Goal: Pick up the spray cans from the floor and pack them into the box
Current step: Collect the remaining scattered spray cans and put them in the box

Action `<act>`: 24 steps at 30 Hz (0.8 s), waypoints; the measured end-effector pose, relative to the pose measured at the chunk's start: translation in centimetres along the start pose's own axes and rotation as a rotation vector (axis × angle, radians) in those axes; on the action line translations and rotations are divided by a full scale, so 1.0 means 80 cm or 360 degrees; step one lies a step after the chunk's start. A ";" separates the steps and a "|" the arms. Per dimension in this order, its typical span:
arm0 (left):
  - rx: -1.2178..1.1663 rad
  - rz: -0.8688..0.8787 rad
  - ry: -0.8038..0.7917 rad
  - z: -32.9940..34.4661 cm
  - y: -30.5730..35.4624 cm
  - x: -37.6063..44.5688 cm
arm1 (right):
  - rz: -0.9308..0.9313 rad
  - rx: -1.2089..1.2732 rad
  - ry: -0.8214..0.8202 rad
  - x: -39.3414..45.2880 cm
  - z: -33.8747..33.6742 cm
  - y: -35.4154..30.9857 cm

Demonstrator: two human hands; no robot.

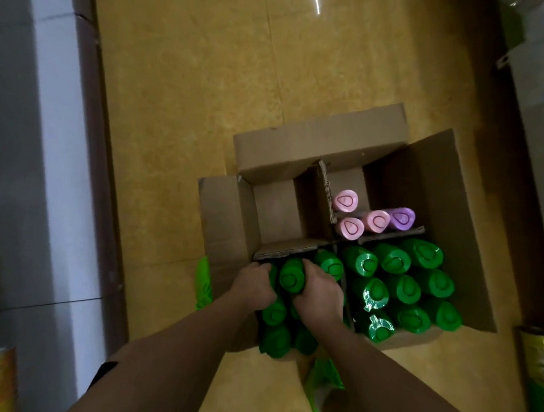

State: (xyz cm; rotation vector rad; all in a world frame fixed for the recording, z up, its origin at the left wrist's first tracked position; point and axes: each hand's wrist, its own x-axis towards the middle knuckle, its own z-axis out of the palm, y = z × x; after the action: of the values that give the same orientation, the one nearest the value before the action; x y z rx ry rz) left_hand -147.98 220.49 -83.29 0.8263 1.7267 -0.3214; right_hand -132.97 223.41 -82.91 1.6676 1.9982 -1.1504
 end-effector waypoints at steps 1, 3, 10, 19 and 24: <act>-0.0006 0.0012 -0.0002 0.000 -0.002 0.000 | 0.0034 0.0002 -0.0015 -0.001 -0.003 -0.002; -0.0056 0.0019 0.0005 -0.005 -0.003 -0.007 | 0.0103 -0.0031 -0.0053 -0.006 -0.013 -0.007; -0.0239 0.0047 0.0003 -0.054 0.011 -0.088 | 0.0306 -0.0188 -0.0206 -0.053 -0.074 -0.033; -0.0269 0.0180 0.0492 -0.148 0.042 -0.243 | 0.0017 -0.0414 -0.0016 -0.137 -0.200 -0.134; -0.0364 0.0136 0.0809 -0.174 0.075 -0.334 | -0.0275 -0.0510 0.0016 -0.172 -0.273 -0.170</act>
State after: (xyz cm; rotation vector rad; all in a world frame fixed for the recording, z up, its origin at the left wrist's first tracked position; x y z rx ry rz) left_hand -151.10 223.49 -52.88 0.8554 2.1400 0.1604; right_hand -135.98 229.70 -54.61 1.3672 2.2292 -0.8171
